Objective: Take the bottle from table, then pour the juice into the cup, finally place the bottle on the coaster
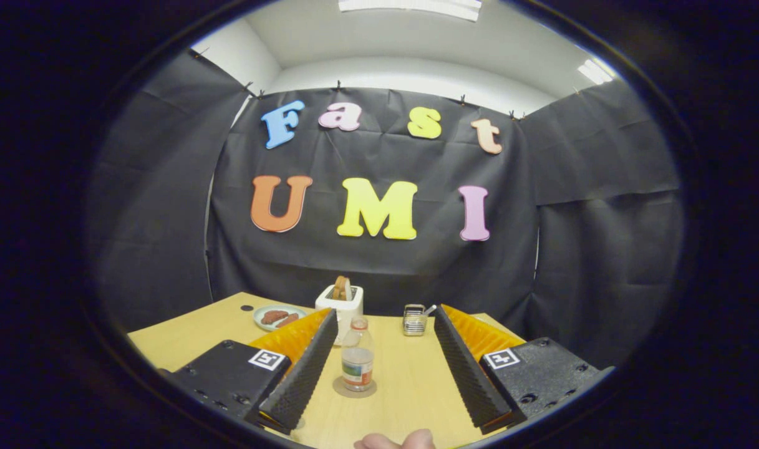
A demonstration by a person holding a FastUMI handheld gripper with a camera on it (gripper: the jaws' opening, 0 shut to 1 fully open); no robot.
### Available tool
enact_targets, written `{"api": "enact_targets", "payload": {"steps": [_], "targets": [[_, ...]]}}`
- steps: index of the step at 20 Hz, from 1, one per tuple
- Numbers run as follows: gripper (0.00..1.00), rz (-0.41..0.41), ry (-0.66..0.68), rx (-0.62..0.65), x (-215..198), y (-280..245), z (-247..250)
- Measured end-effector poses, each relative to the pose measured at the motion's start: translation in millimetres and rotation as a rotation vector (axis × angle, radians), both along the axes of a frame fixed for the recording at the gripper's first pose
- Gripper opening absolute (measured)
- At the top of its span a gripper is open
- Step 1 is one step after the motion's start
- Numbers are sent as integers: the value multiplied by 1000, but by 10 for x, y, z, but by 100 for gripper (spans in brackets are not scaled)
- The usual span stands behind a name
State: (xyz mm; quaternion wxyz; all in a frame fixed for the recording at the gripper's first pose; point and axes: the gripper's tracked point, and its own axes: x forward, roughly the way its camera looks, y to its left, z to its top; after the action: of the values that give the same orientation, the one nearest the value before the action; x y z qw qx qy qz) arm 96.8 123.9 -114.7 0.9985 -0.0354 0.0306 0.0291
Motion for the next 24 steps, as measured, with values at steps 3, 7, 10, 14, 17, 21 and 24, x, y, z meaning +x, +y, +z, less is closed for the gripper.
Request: {"api": "enact_targets", "payload": {"steps": [3, 7, 10, 14, 17, 21, 24], "targets": [[100, -13, -12, -3, -243, -19, 131], [100, -20, -16, -25, -569, -24, 235], [100, -24, -18, -35, -736, -21, 299], [100, -40, -10, -35, -893, -51, 287], [100, -52, -6, -17, -963, -78, 262], [100, -75, 2, -1, -949, -144, 230], [100, -82, 4, 0, -963, -155, 234]]}}
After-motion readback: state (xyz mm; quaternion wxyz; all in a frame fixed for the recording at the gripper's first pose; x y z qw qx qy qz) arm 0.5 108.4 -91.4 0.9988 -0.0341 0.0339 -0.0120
